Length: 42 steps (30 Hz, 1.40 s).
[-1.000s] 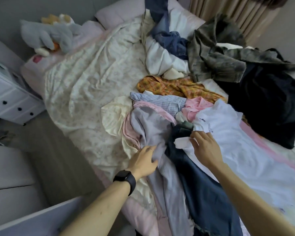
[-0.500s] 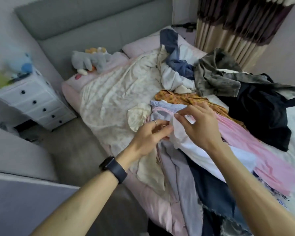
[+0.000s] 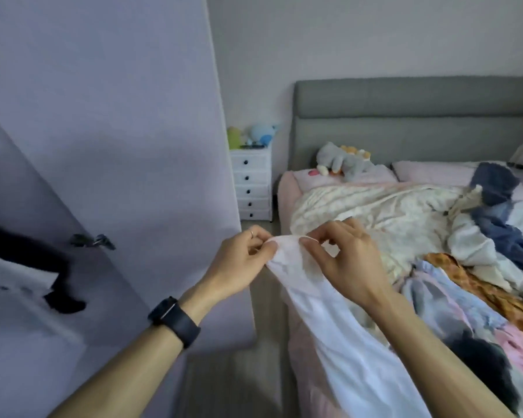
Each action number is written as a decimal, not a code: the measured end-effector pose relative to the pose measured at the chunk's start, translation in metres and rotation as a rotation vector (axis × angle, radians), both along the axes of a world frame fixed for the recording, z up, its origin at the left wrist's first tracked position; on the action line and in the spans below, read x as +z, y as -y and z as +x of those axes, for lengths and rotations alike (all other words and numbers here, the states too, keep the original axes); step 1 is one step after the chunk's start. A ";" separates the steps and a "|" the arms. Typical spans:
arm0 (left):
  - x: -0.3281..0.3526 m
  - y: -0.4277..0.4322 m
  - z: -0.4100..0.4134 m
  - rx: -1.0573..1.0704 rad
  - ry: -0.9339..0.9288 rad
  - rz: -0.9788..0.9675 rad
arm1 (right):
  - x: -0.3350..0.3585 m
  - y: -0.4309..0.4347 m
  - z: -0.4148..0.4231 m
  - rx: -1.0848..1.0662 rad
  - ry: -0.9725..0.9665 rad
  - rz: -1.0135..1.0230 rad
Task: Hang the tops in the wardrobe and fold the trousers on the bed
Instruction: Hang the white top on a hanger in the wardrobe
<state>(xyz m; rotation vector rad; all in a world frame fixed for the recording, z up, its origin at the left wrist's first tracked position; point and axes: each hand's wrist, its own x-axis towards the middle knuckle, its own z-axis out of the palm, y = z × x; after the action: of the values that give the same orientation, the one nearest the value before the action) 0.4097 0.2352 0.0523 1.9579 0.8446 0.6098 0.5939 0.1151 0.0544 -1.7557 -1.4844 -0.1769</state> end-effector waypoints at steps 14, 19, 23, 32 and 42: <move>0.084 -0.052 -0.195 0.550 0.144 0.159 | -0.052 -0.124 -0.127 0.500 -0.051 -0.413; 0.100 -0.055 -0.251 0.674 0.155 0.183 | -0.055 -0.135 -0.199 0.575 -0.261 -0.451; 0.103 -0.053 -0.276 0.811 0.254 0.194 | -0.052 -0.131 -0.274 0.653 -0.387 -0.578; 0.053 -0.023 -0.338 1.135 0.308 0.099 | -0.085 -0.124 -0.331 0.544 -0.112 -0.613; -0.064 0.053 -0.412 1.590 -0.249 0.039 | -0.084 -0.223 -0.289 0.577 0.223 -0.661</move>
<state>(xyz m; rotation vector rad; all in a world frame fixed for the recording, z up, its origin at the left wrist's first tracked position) -0.0021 0.1826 -0.0113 1.0168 2.5224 1.2120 0.3048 0.3381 -0.0294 -1.7270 -2.3346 0.4816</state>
